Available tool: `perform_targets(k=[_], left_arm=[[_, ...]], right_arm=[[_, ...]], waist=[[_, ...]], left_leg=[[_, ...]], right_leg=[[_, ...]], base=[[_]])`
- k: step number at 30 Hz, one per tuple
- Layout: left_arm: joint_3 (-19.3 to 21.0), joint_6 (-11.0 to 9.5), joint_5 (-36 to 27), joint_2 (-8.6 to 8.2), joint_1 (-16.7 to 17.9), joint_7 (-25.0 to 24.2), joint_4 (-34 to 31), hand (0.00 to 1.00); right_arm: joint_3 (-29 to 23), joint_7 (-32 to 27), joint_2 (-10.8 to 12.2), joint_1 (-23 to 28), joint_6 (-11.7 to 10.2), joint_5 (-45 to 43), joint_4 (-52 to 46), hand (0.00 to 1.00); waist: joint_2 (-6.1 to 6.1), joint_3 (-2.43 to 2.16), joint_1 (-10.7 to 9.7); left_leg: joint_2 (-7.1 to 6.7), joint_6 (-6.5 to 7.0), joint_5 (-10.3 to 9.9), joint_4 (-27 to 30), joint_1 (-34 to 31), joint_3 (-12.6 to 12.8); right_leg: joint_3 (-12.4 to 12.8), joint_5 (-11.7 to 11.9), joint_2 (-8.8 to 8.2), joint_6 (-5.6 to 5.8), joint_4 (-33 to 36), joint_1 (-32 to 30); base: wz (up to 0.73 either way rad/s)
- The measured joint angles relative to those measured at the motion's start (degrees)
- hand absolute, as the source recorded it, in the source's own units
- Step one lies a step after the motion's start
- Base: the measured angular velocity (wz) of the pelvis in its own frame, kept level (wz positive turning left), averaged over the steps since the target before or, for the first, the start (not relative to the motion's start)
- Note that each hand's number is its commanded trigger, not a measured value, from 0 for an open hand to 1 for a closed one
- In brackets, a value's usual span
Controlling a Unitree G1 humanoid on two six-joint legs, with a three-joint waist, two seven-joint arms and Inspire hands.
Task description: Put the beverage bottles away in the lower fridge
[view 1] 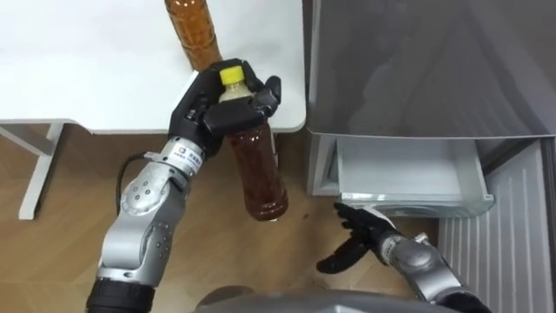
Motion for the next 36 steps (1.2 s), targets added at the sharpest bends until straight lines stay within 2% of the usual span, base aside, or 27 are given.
perform_targets(k=[8,17,22,26,30,36], left_arm=[[0.1,-0.2,0.1,0.77,0.0,0.0,-1.0,1.0],[0.0,-3.6,3.7,0.77,-0.1,0.0,-1.4,1.0],[-1.4,-3.8,5.0,1.13,-0.1,0.0,-1.4,1.0],[-3.0,-3.8,5.0,1.06,-0.1,-0.1,-1.4,1.0],[-3.9,-3.8,5.0,0.7,-0.1,-0.2,-1.4,1.0],[-5.1,-3.8,5.0,0.7,-0.1,-0.2,-1.4,1.0]], right_arm=[[1.3,5.1,-0.3,1.8,-0.1,3.5,-8.9,0.0],[1.3,9.8,-0.3,1.0,-1.2,5.5,-11.0,0.0],[2.5,13.9,-1.0,1.2,-1.2,6.5,-13.8,0.0],[2.4,17.2,-1.5,1.2,-1.2,10.8,-18.0,0.0],[3.4,19.5,-1.5,1.3,-1.2,14.7,-18.9,0.0],[4.8,22.3,-1.6,1.3,-1.2,15.6,-19.6,0.0]], waist=[[-0.14,-0.02,0.3],[-0.48,0.17,0.2],[-0.81,0.37,0.1],[-1.49,0.65,0.2],[-2.28,0.6,0.2],[-2.3,0.59,0.3]], left_leg=[[0.03,0.0,0.0,0.9,-1.1,-0.7],[0.09,0.0,0.0,1.1,-1.2,-0.7],[0.06,0.01,0.0,1.0,-1.2,-0.8],[0.07,0.01,0.0,1.0,-1.1,-0.7],[0.02,0.01,0.0,0.9,-1.0,-0.7],[-0.02,0.01,0.0,0.9,-1.1,-0.6]], right_leg=[[-1.4,0.0,0.01,0.0,0.0,0.0],[-1.8,0.0,-0.06,0.0,0.0,0.1],[-1.9,0.0,-0.11,0.0,0.0,0.1],[-1.7,0.0,-0.05,0.0,0.0,0.1],[-1.3,0.0,-0.01,0.0,0.0,0.1],[-0.3,0.0,0.03,0.0,0.0,0.0]], base=[[0.1],[0.01],[0.0],[0.0],[0.0],[-0.01]])
